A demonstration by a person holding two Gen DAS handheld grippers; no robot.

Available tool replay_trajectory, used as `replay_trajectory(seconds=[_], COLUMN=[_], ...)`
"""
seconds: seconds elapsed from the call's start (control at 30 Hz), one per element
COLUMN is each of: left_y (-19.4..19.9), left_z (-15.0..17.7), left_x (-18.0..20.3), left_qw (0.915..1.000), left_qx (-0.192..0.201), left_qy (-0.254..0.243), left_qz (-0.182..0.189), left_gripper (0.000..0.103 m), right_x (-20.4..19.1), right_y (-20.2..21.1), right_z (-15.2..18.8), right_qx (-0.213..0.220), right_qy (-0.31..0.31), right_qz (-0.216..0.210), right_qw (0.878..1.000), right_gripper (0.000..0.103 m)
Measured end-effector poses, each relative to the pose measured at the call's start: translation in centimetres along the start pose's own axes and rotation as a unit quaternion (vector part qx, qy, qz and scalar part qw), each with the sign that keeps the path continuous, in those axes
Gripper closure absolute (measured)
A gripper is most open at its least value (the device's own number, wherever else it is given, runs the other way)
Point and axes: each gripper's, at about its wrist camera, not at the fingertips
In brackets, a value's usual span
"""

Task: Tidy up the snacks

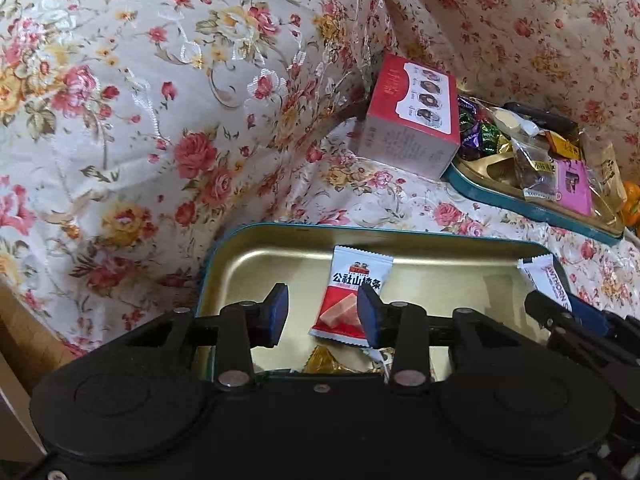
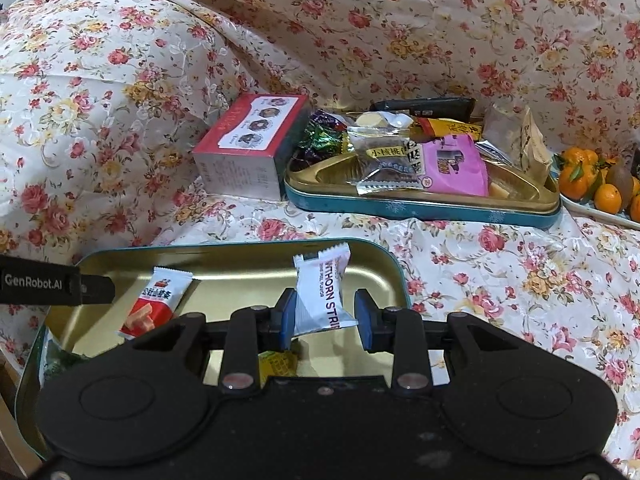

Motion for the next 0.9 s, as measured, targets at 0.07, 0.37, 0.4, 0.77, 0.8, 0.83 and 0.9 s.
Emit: replay_trajectory(seconds=[0.07,0.37,0.4,0.77,0.8,0.83,0.9], left_y=[0.4,2.0,2.1,3.7,3.8,3.9,4.0], left_z=[0.1,2.5,2.8,5.6,5.8,5.9,6.2], left_x=[0.1,0.0,0.0,0.2,0.2,0.1,0.0], left_qw=[1.0,0.9999,0.9999,0.9984,0.9984,0.9984,0.9986], left_qx=[0.001,0.006,0.006,0.033,0.033,0.031,0.028], left_qy=[-0.004,-0.014,-0.013,-0.043,-0.045,-0.045,-0.044], left_qz=[0.0,-0.005,-0.006,-0.018,-0.014,-0.012,-0.006], left_gripper=[0.055,0.055,0.055,0.055,0.055,0.055,0.055], right_x=[0.0,0.1,0.0,-1.0,-1.0,-1.1,-1.2], right_y=[0.1,2.0,2.4,7.3,7.6,7.9,8.2], right_z=[0.0,0.6,0.7,3.2,3.4,3.6,3.9], right_qx=[0.003,0.025,0.028,0.057,0.057,0.057,0.055], right_qy=[-0.004,-0.012,-0.012,-0.008,-0.008,-0.007,-0.003], right_qz=[-0.004,-0.014,-0.014,-0.007,-0.005,-0.004,-0.002], right_qw=[1.0,1.0,0.999,0.998,0.998,0.998,0.998], right_gripper=[0.069,0.061,0.061,0.051,0.051,0.05,0.049])
Point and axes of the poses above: each gripper's, at about its wrist camera, not at the fingertips, and y roughly against the way its jaws point, x to its right, z to its underside, and after that the axes turned 1 degree about z, right-handed
